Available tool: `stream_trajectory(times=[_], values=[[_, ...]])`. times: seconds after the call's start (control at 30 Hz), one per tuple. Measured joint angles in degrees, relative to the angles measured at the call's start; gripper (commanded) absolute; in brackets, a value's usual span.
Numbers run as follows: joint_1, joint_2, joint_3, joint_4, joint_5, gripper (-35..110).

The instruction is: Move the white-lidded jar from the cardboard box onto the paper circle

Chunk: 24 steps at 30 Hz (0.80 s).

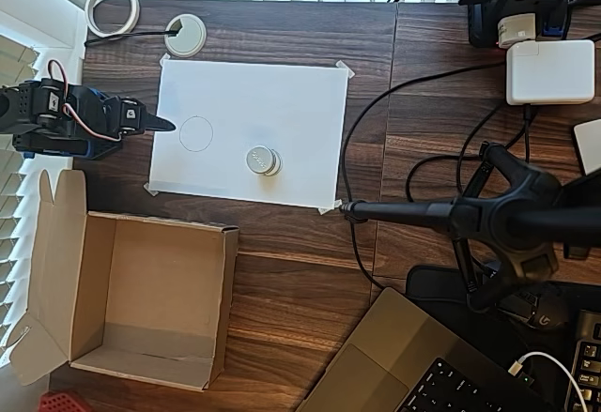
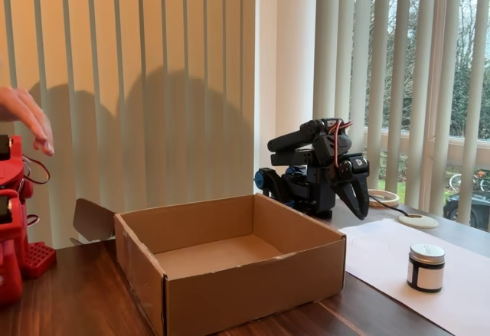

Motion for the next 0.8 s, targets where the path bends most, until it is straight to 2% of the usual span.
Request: stream_trajectory(times=[0.8], values=[[0.0,0.0,0.0,-0.3,0.0,0]])
